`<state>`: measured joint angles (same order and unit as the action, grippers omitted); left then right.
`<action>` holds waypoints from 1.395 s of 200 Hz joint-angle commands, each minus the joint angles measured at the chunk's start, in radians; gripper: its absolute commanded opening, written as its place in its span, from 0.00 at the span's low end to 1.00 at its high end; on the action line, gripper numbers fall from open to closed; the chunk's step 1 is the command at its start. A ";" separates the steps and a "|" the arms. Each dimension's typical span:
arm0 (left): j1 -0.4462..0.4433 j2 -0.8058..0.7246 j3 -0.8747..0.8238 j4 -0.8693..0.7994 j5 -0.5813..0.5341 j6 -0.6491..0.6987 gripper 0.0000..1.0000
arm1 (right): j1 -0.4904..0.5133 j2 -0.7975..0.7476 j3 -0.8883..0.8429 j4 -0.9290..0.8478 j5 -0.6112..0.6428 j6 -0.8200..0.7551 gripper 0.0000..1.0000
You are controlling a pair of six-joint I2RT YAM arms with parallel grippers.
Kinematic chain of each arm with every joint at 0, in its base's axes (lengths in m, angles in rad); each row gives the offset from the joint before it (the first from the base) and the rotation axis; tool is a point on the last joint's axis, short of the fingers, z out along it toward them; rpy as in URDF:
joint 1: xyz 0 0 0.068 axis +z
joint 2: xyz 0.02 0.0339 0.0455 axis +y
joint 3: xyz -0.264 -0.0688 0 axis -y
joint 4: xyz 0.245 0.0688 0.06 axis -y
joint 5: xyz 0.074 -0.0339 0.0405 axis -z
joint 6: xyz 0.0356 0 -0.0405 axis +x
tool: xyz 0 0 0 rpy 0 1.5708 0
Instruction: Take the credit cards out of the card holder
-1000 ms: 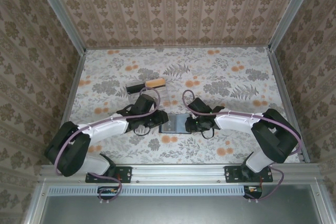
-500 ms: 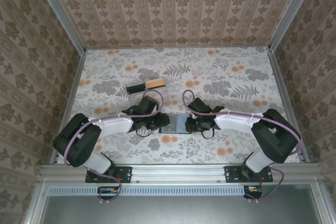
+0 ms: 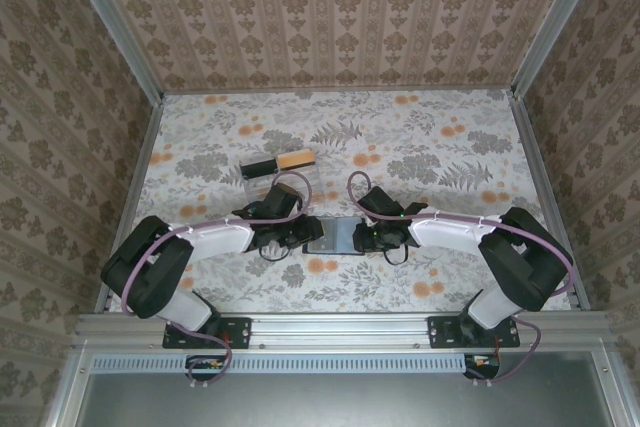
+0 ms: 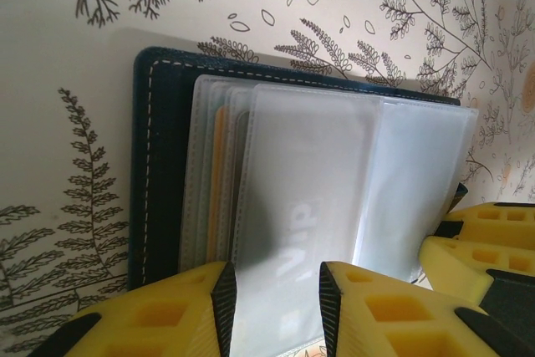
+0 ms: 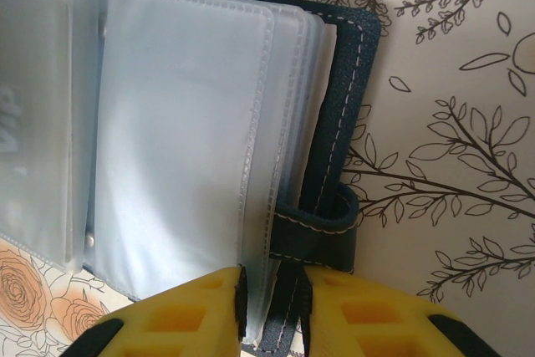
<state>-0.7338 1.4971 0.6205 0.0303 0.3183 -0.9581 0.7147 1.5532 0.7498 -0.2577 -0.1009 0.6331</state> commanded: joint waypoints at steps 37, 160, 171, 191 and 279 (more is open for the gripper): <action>-0.019 0.059 0.013 0.057 0.085 -0.004 0.43 | 0.009 0.001 -0.021 -0.011 0.010 0.021 0.27; -0.051 0.028 0.103 0.051 0.133 0.065 0.60 | 0.010 0.000 -0.026 -0.011 0.018 0.023 0.31; -0.057 0.036 0.119 0.063 0.149 0.065 0.57 | 0.008 -0.005 -0.029 -0.009 0.024 0.028 0.31; -0.067 0.065 0.153 0.074 0.167 0.070 0.50 | 0.008 -0.028 -0.039 -0.009 0.042 0.038 0.31; -0.096 0.203 0.250 0.115 0.242 0.067 0.46 | -0.054 -0.274 -0.136 -0.044 0.128 0.093 0.33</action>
<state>-0.8246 1.6890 0.8513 0.1246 0.5247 -0.9108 0.6762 1.3300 0.6350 -0.2699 -0.0029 0.7025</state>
